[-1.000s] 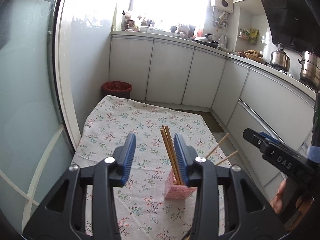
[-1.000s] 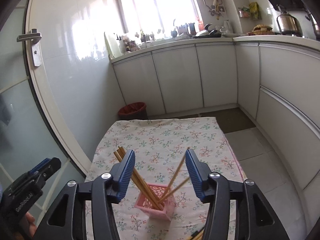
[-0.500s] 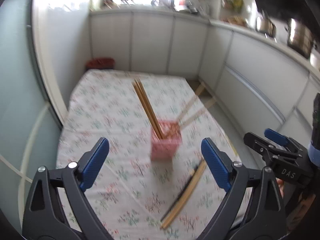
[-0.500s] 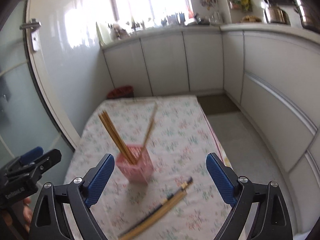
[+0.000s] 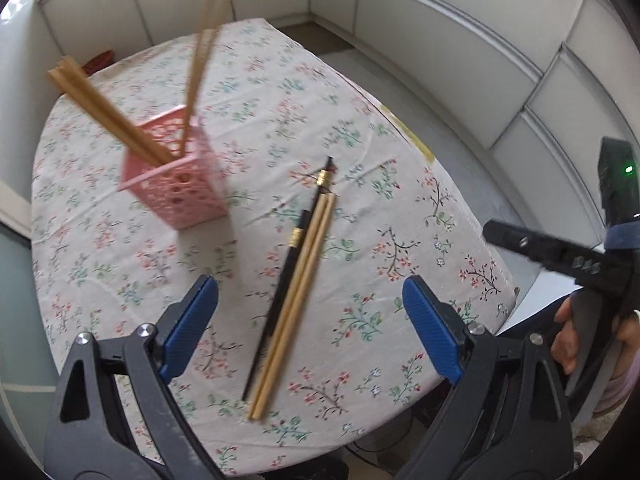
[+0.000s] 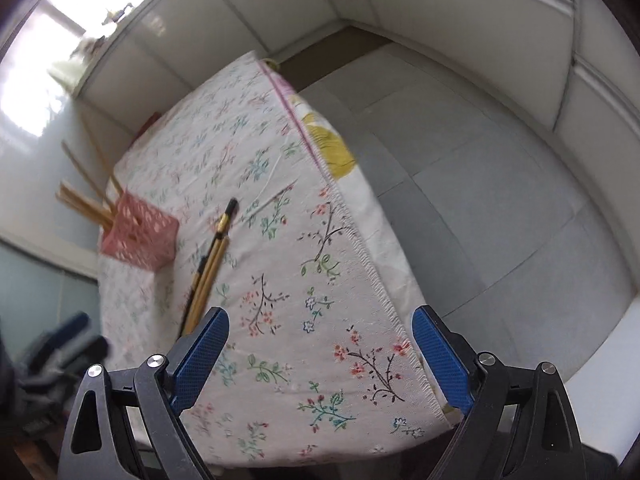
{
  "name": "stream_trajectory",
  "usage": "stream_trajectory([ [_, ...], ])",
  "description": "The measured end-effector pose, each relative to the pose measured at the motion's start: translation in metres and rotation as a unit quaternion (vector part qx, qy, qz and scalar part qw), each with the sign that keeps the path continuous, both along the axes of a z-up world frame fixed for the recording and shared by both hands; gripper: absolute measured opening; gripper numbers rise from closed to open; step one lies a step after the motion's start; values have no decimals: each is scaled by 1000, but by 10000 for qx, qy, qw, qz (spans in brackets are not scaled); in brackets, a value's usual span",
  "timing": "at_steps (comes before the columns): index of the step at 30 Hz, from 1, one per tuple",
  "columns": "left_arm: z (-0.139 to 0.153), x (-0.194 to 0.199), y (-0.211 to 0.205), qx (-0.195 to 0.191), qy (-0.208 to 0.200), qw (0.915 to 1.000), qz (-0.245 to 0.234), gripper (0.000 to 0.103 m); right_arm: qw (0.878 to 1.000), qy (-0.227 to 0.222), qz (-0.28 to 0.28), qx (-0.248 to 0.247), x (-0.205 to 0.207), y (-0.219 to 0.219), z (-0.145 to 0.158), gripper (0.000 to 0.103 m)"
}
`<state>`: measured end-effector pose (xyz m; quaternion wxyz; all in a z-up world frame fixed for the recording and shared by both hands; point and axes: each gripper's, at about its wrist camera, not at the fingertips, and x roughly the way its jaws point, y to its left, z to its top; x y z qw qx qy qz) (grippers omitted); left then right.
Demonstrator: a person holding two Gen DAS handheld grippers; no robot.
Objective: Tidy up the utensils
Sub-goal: 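Move both open grippers back over the remaining chopstick pile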
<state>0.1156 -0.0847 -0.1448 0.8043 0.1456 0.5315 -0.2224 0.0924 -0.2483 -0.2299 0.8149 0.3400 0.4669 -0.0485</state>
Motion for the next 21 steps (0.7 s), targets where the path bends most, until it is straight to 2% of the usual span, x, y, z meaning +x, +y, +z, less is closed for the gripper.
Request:
stream_trajectory([
  [6,-26,18,-41,214,329,9989,-259,93,9999,3,-155,-9,-7,-13,-2,94],
  [8,-33,25,-54,180,462,9975,-502,85,9997,-69,-218,-27,-9,-14,0,94],
  [10,-42,32,-62,180,652,9950,-740,65,9994,-170,-307,-18,-12,-18,3,94],
  [11,-47,35,-65,191,686,9941,-822,61,9992,-197,-356,-29,-12,-20,3,94],
  [15,-62,47,-69,256,782,9912,-1040,53,9987,-214,-466,-43,-14,-24,4,94],
  [18,-67,58,-66,214,800,9918,-974,44,9990,-168,-411,-68,-11,-21,3,94],
  [21,-70,68,-64,191,842,9920,-916,39,9991,-176,-349,-148,-9,-17,3,94],
])
